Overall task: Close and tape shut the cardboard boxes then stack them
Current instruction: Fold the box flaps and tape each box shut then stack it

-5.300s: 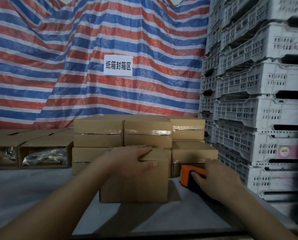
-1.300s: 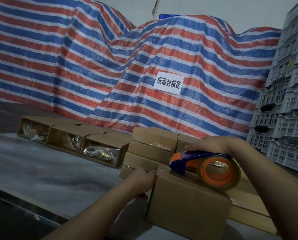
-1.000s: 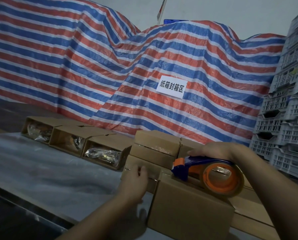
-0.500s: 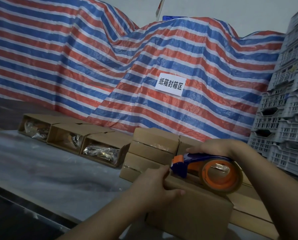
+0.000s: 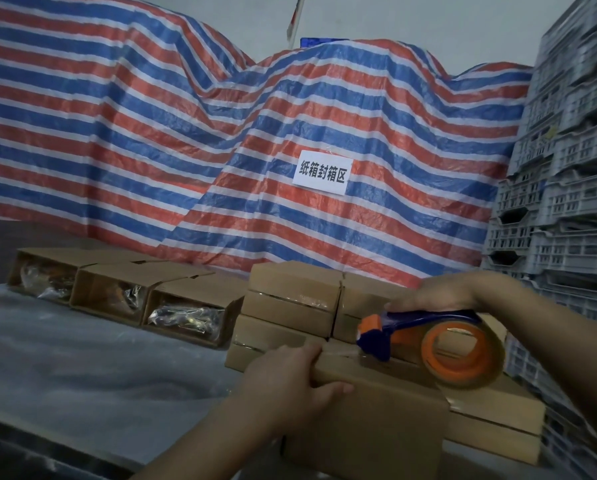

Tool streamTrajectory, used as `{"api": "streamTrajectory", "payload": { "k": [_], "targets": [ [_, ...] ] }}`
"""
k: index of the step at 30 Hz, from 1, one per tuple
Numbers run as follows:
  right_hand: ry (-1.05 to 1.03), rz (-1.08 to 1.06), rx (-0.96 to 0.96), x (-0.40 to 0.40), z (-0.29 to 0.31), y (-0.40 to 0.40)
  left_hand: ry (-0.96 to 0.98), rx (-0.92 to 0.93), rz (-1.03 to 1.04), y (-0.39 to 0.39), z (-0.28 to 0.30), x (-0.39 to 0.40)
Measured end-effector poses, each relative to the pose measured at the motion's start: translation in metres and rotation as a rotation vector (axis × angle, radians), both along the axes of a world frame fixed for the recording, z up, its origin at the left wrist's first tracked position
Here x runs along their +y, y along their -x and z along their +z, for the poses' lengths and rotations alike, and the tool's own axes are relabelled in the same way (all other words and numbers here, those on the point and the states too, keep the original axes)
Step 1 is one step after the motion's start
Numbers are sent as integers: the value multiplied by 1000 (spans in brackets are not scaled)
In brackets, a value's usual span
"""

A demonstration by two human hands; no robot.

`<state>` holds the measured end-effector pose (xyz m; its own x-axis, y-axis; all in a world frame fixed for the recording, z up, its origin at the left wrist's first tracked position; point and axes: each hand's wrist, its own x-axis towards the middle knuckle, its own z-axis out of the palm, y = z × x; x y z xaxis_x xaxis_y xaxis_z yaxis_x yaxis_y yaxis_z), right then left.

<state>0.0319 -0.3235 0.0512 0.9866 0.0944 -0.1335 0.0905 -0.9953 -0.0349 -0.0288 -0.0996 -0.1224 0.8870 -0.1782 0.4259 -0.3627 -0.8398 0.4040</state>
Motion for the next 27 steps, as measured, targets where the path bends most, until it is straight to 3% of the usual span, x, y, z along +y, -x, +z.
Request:
{"api": "streamTrajectory", "payload": {
  "k": [8,13,18,21,27],
  "targets": [
    [60,-54,-20,-50,-5,13,-8,25,-18,1,6,0],
    [107,-112,-31,-41,-4,3,-208,113,-26,5,27,0],
    [91,-136,-43,-45,-6,-3,-444,-33,-17,3,41,-29],
    [68,-138,-49,-50,-10,-3,-480,-46,-112,5,34,-54],
    [57,-66,-33,-60,-15,4,-475,-93,-26,-1,16,-67]
  ]
}}
